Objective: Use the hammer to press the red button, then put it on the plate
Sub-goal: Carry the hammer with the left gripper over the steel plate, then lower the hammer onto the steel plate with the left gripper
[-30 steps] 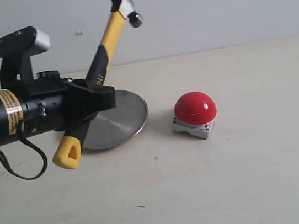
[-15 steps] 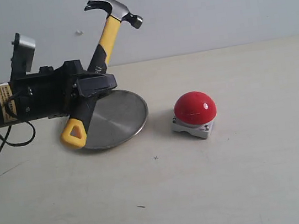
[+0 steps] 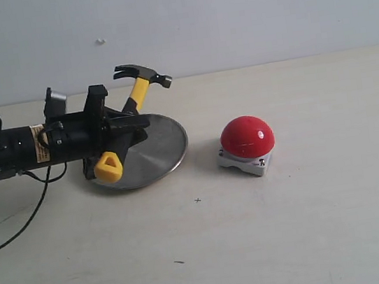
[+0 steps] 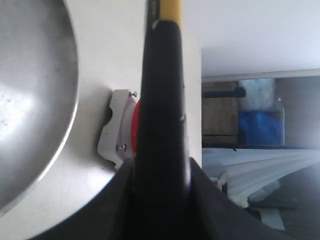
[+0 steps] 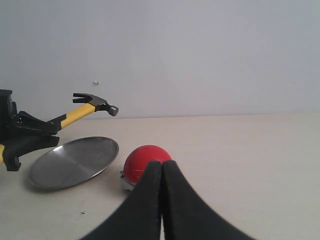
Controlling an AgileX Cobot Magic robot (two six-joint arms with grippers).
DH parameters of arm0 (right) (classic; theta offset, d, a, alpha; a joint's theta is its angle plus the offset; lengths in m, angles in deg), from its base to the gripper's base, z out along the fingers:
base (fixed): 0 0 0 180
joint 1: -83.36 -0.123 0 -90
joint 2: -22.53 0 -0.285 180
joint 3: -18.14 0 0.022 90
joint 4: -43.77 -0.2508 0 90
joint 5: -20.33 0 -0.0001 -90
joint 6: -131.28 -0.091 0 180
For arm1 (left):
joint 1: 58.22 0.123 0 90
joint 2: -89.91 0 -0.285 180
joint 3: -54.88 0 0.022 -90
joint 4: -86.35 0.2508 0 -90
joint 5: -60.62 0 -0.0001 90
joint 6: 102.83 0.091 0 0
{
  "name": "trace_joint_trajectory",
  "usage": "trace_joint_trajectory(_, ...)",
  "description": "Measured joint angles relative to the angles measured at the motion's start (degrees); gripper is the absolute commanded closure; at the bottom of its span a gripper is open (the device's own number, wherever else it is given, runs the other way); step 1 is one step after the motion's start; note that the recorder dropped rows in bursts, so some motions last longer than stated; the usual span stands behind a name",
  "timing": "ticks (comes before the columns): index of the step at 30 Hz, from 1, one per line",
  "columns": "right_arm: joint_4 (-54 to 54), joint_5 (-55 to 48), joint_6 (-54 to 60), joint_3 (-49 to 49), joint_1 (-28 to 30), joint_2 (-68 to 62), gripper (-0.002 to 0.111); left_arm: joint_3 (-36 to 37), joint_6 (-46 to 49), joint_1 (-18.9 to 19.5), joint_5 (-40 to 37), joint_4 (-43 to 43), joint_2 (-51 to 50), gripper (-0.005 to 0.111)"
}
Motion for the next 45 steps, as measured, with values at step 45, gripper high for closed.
trace_joint_trajectory(45, 0.0, 0.0, 0.0, 0.0, 0.0, 0.0, 0.108, 5.8, -5.3, 1.3, 11.3, -6.9, -8.1, 0.1)
